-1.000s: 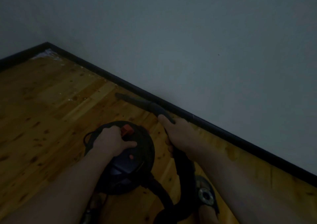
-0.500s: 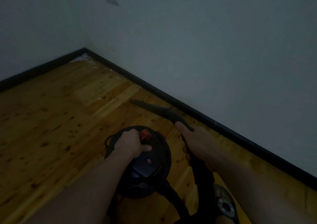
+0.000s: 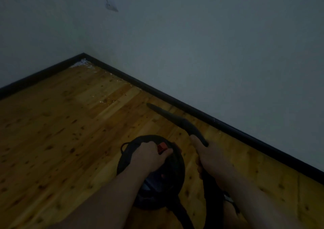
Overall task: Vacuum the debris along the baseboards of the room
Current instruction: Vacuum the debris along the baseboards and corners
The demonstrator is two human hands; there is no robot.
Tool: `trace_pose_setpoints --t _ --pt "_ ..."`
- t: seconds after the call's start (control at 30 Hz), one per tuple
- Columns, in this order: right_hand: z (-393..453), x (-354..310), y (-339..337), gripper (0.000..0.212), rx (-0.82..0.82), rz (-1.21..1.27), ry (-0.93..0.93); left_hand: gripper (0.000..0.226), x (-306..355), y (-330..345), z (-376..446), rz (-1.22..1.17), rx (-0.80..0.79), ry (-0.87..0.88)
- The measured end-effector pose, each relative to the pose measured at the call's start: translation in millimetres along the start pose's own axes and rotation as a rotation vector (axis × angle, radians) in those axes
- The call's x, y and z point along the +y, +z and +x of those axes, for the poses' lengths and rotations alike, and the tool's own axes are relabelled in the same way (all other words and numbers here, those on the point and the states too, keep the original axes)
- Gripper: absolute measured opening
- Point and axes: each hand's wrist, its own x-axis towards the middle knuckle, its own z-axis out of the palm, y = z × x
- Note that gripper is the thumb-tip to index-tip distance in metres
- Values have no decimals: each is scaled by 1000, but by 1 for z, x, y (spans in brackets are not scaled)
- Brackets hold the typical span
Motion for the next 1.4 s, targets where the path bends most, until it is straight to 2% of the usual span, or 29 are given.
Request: trace_pose_setpoints --t 0.37,0.6,0.73,0.87,1.1,1.23,1.4 --pt "-108 52 -52 50 205 169 114 65 45 38 -62 30 -37 124" --pt "-167 73 -59 44 323 230 213 62 61 55 -93 121 -53 229" --pt "-194 83 -59 44 370 205 201 59 77 67 -100 131 -88 279" --pt "-209 94 -63 56 409 233 241 60 94 79 -109 184 -108 354" --pt "-218 111 -72 60 436 285 277 64 110 94 -123 238 -144 434" --pt "-225 111 -82 54 484 252 287 70 112 97 -124 255 -143 445" --pt "-232 113 -91 44 492 259 305 59 117 96 -126 283 -147 432"
